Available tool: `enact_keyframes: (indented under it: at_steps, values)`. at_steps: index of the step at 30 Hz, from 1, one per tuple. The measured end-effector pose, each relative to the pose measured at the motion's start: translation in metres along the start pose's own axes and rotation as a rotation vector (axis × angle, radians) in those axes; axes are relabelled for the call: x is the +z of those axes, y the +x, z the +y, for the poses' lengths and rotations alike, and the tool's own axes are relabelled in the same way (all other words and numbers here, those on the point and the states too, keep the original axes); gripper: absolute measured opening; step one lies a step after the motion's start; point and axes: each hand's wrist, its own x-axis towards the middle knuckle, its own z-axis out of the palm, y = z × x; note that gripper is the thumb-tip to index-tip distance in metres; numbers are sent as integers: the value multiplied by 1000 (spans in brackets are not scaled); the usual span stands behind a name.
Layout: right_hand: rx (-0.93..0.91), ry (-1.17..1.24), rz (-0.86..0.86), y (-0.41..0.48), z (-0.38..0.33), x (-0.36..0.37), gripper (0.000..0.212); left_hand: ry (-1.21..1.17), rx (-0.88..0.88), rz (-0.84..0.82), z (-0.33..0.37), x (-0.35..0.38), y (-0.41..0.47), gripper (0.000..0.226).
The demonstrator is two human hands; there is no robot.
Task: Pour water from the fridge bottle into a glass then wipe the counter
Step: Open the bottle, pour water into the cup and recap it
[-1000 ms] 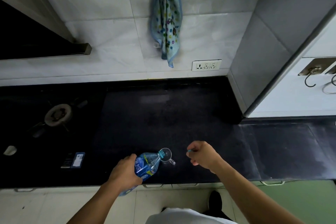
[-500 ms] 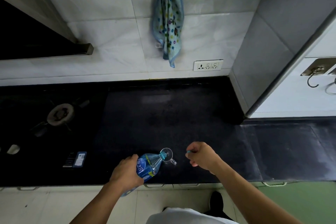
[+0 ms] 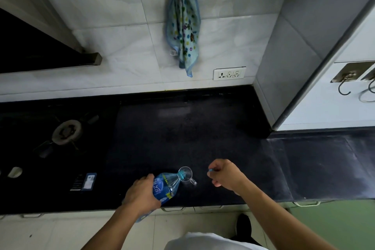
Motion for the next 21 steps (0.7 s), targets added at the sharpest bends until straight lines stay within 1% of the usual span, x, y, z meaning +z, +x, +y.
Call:
enact_keyframes:
  at_steps: [14, 21]
  values:
    - [1, 27, -14, -2, 0, -2, 7, -21, -7, 0, -2, -1, -3, 56]
    - [4, 14, -15, -2, 1, -1, 5, -30, -8, -6, -3, -1, -5, 58]
